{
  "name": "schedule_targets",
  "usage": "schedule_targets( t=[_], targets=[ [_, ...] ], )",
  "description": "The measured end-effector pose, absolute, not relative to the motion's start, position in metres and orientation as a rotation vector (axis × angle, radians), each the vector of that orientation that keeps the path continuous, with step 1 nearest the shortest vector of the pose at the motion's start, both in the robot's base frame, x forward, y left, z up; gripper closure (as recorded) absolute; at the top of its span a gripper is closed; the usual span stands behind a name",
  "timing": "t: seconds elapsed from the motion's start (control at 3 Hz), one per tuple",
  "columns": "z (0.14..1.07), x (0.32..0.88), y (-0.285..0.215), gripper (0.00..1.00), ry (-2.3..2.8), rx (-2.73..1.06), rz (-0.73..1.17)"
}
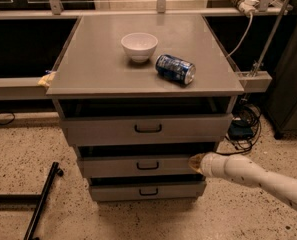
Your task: Close middle drawer
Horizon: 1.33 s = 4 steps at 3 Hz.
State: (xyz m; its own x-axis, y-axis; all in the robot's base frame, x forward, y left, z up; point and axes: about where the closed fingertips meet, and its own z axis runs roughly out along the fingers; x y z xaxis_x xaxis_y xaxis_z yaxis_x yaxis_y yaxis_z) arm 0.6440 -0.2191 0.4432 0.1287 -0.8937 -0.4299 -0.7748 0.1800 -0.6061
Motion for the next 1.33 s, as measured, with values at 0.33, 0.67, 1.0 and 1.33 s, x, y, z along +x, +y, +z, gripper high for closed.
schedule_targets(
  t=[0.33,0.67,1.0,1.33],
  targets=[
    [0.443,0.647,-0.218,1.0,1.658,-1.612,-0.19],
    [0.461,0.615,-0.212,1.0,1.627,-1.644,-0.12],
    [0.499,0.554,-0.209,1.0,1.613,-1.701,-0.024],
    [0.502,0.548,-0.21,0.8,1.614,-1.714,-0.016]
  ],
)
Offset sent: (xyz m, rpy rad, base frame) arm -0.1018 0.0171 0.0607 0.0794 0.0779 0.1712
